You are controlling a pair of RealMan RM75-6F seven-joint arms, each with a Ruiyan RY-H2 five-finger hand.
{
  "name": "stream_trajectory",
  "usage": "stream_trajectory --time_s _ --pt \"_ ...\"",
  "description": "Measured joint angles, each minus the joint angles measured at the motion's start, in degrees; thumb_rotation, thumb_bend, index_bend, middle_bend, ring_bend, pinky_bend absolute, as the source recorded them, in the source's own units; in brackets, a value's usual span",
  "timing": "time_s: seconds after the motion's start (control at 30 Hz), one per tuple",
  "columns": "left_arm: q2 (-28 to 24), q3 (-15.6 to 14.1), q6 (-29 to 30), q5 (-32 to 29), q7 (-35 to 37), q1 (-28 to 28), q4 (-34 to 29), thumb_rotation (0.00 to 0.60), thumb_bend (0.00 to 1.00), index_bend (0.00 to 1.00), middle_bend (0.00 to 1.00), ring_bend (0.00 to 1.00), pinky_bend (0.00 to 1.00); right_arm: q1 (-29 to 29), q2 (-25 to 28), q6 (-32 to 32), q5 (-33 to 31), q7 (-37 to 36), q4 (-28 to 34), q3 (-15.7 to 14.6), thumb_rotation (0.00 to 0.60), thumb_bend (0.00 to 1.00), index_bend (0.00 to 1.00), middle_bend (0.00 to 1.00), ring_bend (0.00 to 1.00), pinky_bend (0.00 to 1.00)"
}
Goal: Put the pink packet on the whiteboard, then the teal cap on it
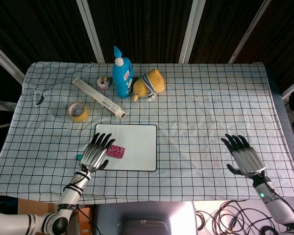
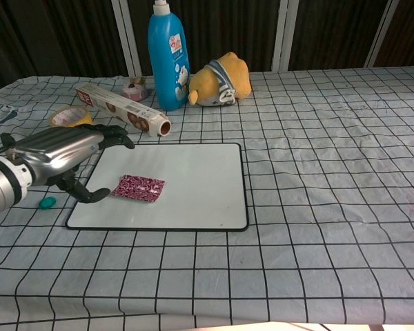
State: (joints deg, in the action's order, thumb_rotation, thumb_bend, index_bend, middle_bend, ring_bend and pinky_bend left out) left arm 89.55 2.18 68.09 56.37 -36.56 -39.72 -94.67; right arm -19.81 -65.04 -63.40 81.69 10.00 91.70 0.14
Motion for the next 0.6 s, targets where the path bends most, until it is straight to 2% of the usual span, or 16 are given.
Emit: stream_trajectory --time_s 0.17,0.43,0.6 --pt "-3.7 -2.2 0.9 0.1 2.8 3.5 0.1 0.6 0.36 0.32 0.04 0.0 0.04 0.0 -0.7 -0.3 0.8 -0.1 0.5 -0.2 0.6 0.25 0.0 0.0 0.0 0.0" --pt "-3.4 -1.9 -1.1 -3.0 4.4 5.7 8.4 0.6 0.37 0.35 0.04 0.0 0.04 -0.2 -1.7 0.4 0.7 1.6 0.8 -0.6 0.6 0.25 0.0 0.0 0.0 0.0" --pt "-3.4 -1.9 -1.9 -2.3 5.6 7.1 9.6 0.6 0.37 0.36 0.04 0.0 0.04 -0.3 -1.8 0.6 -0.2 2.2 1.4 -0.3 0.6 0.25 0.0 0.0 0.0 0.0"
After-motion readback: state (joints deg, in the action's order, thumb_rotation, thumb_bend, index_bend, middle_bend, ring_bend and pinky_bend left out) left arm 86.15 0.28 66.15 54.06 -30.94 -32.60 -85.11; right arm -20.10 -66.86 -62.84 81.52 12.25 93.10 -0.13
